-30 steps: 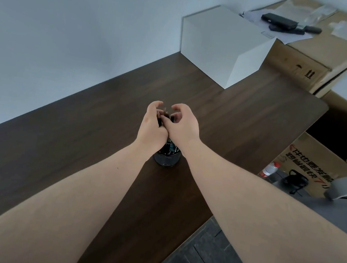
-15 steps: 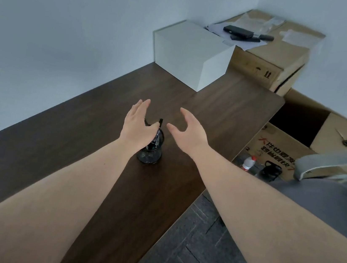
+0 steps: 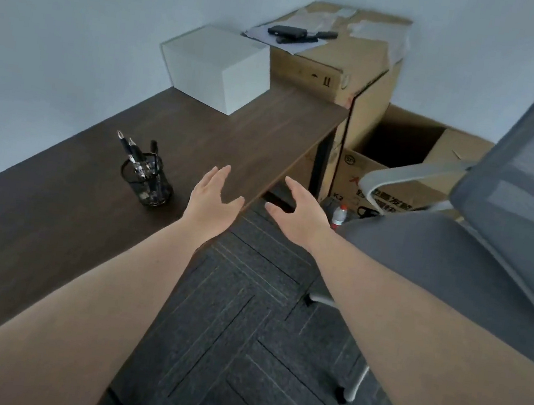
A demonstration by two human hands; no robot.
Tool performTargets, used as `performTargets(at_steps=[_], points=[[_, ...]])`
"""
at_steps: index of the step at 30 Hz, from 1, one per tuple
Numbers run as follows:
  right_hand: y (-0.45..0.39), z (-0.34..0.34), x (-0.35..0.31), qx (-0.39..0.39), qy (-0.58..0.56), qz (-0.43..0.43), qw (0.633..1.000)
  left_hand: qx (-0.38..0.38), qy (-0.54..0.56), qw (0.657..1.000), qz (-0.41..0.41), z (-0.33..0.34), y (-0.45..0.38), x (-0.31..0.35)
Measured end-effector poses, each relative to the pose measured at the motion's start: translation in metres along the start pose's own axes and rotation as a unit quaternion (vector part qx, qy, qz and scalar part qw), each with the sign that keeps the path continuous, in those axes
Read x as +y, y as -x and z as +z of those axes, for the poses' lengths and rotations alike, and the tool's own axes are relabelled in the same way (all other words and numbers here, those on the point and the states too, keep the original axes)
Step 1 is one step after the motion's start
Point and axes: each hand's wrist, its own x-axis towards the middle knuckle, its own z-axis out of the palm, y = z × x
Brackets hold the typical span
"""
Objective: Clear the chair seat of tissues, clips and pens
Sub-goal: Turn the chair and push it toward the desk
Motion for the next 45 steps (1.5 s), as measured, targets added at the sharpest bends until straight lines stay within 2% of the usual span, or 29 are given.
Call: performTargets(at_steps=[8,15,23,29,33,39,45], points=[[0.102,-0.118,0.148,0.059,0.066,0.111,0.99,-0.136,-0.013,0.989,0.056,0.138,0.076,0.099],[0.187,-0.197,0.264,0.159,0.144,0.265,0.94,-0.26,-0.062,0.957,0.117,0.254,0.112,0.163],[0.267,-0.253,0.371,0.271,0.055,0.356,0.893,-0.36,-0.085,0.911,0.185,0.368,0.169,0.22],[0.272,-0.266,0.41,0.274,0.014,0.37,0.888,-0.414,-0.073,0.883,0.21,0.429,0.198,0.248],[0.261,-0.26,0.42,0.249,0.007,0.35,0.903,-0.445,-0.133,0.854,0.235,0.451,0.206,0.246],[0.255,-0.245,0.422,0.235,0.002,0.338,0.912,-0.468,-0.156,0.83,0.262,0.451,0.207,0.243],[0.265,-0.22,0.409,0.241,0.015,0.34,0.909,-0.466,-0.196,0.82,0.268,0.435,0.205,0.221]])
